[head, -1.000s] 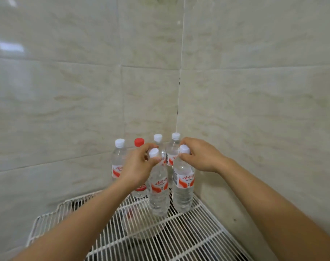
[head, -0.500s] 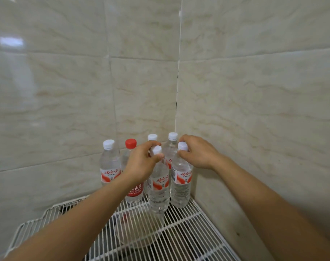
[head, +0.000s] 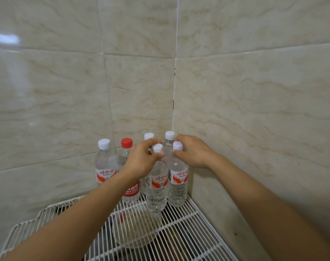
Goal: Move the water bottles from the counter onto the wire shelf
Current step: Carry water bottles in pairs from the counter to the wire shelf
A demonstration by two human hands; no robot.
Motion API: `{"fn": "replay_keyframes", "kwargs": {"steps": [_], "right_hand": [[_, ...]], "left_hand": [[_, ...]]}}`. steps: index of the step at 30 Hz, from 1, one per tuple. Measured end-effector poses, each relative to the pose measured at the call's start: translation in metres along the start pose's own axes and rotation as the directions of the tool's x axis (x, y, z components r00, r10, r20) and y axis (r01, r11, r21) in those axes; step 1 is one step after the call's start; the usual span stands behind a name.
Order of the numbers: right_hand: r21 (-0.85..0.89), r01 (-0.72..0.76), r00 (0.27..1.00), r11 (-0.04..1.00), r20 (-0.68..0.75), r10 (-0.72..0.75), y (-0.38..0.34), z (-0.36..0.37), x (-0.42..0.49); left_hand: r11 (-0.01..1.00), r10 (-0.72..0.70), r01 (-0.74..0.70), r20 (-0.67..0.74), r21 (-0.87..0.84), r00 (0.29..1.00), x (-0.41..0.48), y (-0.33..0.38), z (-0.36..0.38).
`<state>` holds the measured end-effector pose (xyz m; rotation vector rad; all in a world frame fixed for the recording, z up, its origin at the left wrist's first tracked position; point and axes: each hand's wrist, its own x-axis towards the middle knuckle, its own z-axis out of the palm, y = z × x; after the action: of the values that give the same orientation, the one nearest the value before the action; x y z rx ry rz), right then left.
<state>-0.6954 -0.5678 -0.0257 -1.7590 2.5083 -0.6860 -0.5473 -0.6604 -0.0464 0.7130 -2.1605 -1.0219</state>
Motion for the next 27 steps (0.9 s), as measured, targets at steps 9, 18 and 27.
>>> {"fn": "replay_keyframes", "kwargs": {"steps": [9,18,27], "right_hand": [[-0.001,0.002,0.999,1.000,-0.045,-0.002,0.004,0.003,-0.008],[0.046,0.021,0.991,0.999,-0.136,-0.015,0.005,0.017,-0.012],[0.052,-0.024,0.990,0.998,-0.138,0.031,0.003,0.019,-0.020]], "left_hand": [[1.000,0.022,-0.022,-0.046,-0.013,0.999,-0.007,-0.004,0.004],[1.000,0.016,-0.015,-0.053,0.017,0.998,-0.014,-0.012,0.004],[1.000,0.014,-0.013,-0.045,0.011,0.999,-0.019,-0.007,0.002]]}}
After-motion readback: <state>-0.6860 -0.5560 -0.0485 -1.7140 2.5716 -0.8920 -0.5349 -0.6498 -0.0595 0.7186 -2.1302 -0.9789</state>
